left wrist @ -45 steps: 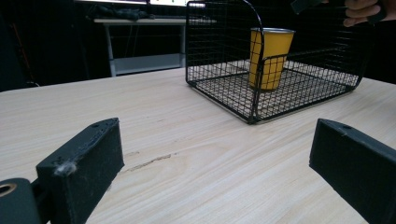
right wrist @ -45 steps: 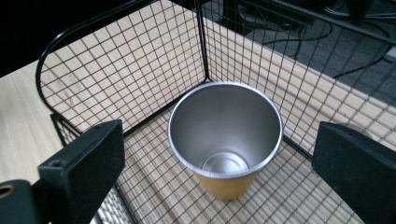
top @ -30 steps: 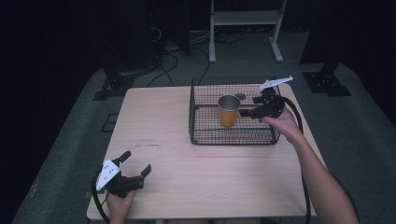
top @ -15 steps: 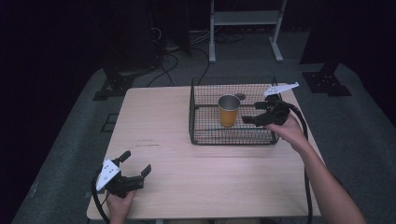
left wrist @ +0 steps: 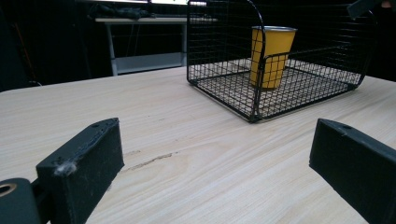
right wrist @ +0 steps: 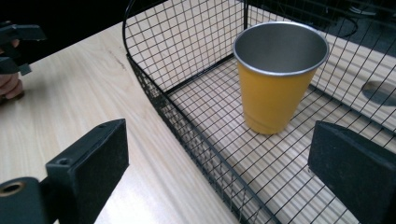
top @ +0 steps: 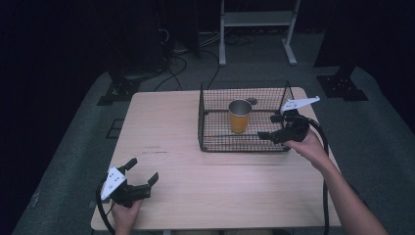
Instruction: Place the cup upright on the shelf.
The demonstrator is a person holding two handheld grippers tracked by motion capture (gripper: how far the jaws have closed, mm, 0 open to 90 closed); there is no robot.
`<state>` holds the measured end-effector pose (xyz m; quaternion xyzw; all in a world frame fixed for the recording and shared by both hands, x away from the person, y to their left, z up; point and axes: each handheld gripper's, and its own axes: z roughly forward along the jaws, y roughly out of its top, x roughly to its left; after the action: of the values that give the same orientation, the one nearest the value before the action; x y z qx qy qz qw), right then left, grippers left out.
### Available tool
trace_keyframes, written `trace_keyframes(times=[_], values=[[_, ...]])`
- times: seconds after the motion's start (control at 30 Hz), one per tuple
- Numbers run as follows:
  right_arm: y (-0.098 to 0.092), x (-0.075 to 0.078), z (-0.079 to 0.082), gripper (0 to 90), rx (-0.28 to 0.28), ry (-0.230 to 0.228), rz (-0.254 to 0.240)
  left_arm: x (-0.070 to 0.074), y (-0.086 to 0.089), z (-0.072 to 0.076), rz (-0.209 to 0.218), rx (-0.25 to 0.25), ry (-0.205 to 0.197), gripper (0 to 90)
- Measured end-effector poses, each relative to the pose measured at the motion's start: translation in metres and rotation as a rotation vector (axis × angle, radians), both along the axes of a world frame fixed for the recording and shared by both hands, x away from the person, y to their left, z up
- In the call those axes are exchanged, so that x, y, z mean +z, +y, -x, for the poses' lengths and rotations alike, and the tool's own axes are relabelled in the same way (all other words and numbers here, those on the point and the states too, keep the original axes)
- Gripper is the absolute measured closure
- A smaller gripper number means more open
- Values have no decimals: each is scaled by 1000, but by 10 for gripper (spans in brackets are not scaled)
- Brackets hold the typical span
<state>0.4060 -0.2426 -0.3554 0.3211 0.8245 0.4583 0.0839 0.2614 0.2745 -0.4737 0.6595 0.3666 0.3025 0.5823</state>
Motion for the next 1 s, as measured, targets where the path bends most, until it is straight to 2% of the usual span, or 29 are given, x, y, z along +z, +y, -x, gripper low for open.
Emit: trace_keyframes(times=[0.53,0.7,1.0], values=[[-9,-18,26,46,12,11,-10,0,0,0,-2,2,-1,22],[-13,-24,32,46,14,27,-7,0,0,0,-3,2,-1,22],[-18,-33,44,50,7,22,-12,0,0,0,-6,2,-1,22]])
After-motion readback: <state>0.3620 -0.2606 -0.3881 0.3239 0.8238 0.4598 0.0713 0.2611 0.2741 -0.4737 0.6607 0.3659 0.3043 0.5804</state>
